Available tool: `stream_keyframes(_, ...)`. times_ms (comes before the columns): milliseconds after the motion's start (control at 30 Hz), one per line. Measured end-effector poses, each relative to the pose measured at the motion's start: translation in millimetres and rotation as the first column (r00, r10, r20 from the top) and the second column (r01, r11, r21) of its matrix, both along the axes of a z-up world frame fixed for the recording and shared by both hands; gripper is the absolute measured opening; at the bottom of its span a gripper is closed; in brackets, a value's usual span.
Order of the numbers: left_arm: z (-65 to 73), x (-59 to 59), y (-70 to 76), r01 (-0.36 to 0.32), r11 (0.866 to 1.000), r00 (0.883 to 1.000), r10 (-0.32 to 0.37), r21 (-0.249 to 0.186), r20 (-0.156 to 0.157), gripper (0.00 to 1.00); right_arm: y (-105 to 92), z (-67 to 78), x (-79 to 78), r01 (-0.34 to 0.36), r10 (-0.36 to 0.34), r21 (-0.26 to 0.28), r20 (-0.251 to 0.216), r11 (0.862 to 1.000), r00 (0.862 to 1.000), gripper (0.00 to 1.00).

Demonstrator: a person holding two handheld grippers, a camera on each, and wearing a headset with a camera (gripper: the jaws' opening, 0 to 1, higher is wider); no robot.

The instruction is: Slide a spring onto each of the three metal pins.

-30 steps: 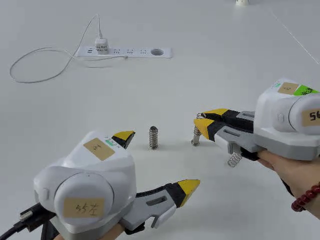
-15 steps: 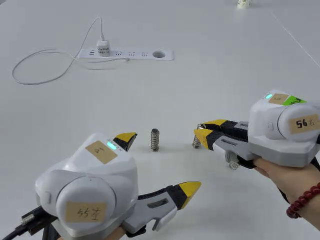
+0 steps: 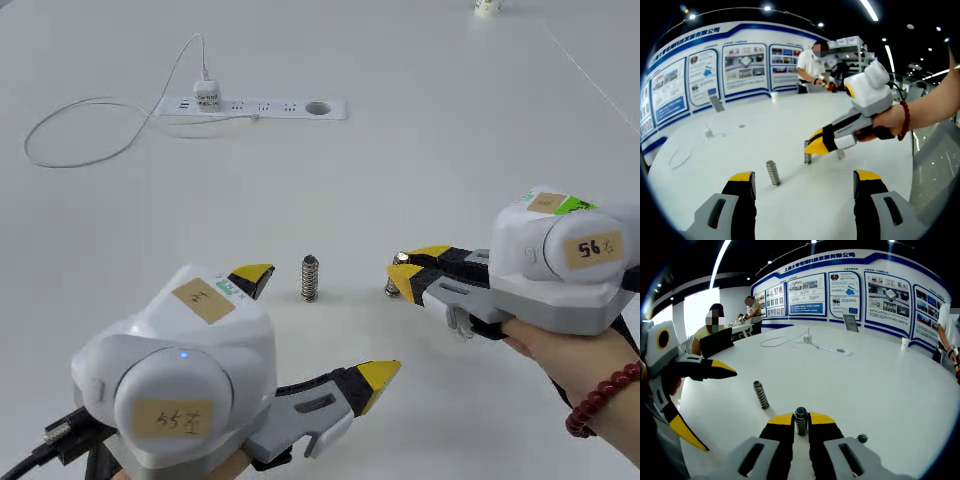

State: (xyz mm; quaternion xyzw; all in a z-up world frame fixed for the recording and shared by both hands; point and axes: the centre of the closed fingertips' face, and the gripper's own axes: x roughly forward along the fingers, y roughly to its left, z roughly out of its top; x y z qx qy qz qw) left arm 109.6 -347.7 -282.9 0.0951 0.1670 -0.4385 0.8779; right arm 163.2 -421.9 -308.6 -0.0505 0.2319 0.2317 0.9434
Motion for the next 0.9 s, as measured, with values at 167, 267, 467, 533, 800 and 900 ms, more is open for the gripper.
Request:
stream_keyframes(167, 0.8, 0.0, 0.2, -0.002, 1.000, 1.000, 0.002, 0.000, 0.000, 0.82, -1.5, 1.7, -1.5, 0.002, -0.002, -0.004, 0.004, 1.000, 1.000, 0.12)
stream_keyframes(267, 1.5, 0.1, -0.2, -0.004, 1.000, 1.000, 0.004, -0.003, 0.000, 0.82, -0.9, 5.6, -4.1, 0.005, -0.005, 0.018, 0.006, 1.000, 1.000, 0.19)
stream_keyframes(467, 2.3, -0.6, -1.8, -0.001, 1.000, 1.000, 0.001, -0.002, 0.003, 0.82, 0.2, 19.2, -9.8, 0.010, -0.011, 0.058, 0.024, 0.998, 1.000, 0.22)
stream_keyframes(533, 2.6, -0.7, -2.5, 0.002, 1.000, 1.000, -0.002, 0.001, 0.005, 0.82, -0.1, 26.6, -11.5, 0.009, -0.012, 0.073, 0.039, 0.997, 0.999, 0.22)
stream_keyframes(800, 4.4, -2.0, -8.9, 0.018, 1.000, 1.000, -0.018, 0.007, 0.003, 0.80, -9.1, 46.9, -19.6, 0.026, -0.032, 0.105, 0.054, 0.994, 0.998, 0.27)
stream_keyframes(900, 4.9, -3.6, -12.2, 0.027, 0.999, 1.000, -0.027, 0.017, 0.008, 0.79, -15.6, 52.7, -23.8, 0.031, -0.037, 0.098, 0.060, 0.995, 0.998, 0.29)
